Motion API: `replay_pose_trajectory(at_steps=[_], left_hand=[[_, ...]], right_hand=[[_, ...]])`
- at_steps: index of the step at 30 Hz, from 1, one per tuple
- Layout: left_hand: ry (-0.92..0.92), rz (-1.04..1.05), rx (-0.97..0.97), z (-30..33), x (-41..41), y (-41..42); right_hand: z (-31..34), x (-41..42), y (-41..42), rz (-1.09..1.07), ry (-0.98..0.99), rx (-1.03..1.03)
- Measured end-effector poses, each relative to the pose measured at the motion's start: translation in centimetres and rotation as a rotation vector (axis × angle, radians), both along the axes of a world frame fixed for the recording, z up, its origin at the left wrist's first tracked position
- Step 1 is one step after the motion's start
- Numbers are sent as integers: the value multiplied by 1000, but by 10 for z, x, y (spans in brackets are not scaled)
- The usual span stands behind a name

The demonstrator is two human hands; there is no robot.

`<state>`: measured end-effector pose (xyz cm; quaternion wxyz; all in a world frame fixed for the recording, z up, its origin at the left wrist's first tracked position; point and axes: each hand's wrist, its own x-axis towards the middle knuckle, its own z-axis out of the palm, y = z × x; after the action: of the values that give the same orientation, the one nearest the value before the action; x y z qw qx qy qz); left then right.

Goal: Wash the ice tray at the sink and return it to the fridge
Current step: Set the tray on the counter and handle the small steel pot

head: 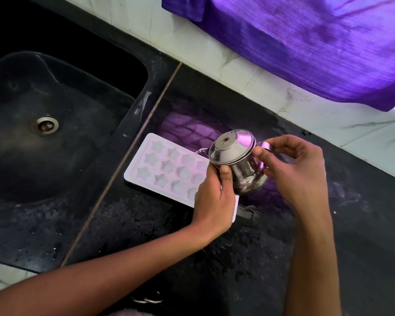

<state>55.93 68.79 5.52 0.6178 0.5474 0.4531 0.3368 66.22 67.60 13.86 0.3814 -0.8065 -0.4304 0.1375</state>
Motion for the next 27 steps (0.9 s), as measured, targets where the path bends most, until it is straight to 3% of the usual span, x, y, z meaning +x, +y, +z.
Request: replay_pose_trajectory(at_steps=[9,27], left_hand=[[-18,23,71,4,-2,-3],[-2,38,45,-3,-8,-28]], right_hand=[[-1,-2,-7,31,42,43],[-6,-13,-11,87,-167,-99]])
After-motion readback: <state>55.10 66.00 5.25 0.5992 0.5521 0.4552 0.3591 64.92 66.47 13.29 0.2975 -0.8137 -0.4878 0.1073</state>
